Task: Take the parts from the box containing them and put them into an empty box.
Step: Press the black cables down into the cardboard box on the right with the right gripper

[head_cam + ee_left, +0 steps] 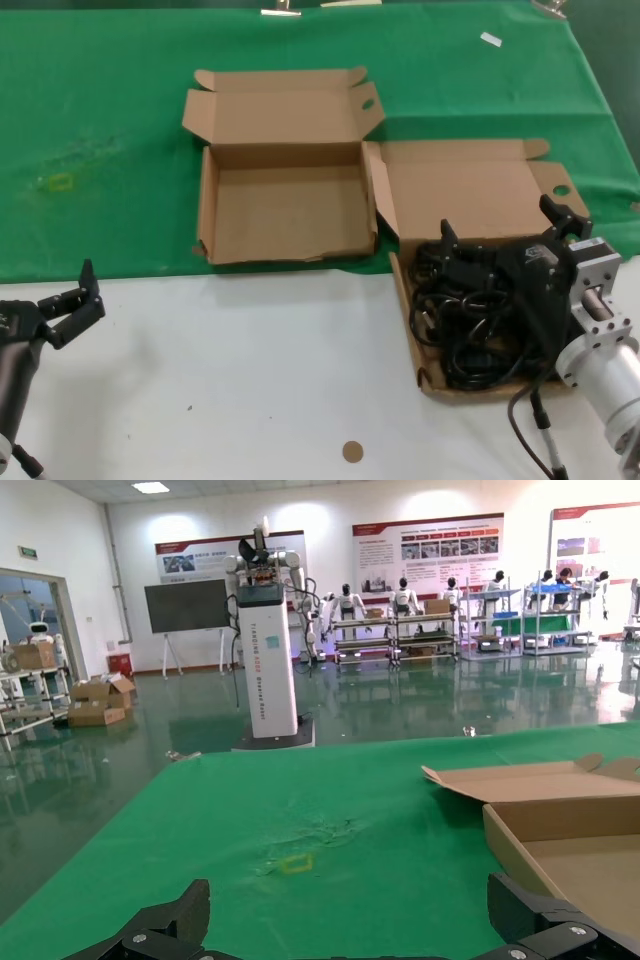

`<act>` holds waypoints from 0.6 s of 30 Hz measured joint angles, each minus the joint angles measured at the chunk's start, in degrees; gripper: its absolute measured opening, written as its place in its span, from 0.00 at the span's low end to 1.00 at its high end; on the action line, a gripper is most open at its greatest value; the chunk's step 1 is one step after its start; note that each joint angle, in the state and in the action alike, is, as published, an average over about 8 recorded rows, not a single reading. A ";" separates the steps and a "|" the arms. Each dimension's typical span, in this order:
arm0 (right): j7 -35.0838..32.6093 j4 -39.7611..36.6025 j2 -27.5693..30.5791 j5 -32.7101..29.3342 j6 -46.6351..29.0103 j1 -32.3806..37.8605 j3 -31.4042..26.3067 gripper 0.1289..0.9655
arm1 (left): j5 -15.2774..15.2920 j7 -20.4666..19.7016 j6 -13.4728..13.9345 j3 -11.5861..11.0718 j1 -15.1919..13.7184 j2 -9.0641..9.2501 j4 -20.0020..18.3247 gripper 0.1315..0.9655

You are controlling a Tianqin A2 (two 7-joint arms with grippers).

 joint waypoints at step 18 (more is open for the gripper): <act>0.00 0.00 0.00 0.00 0.00 0.00 0.00 1.00 | 0.00 0.00 0.00 0.00 0.00 0.00 0.00 1.00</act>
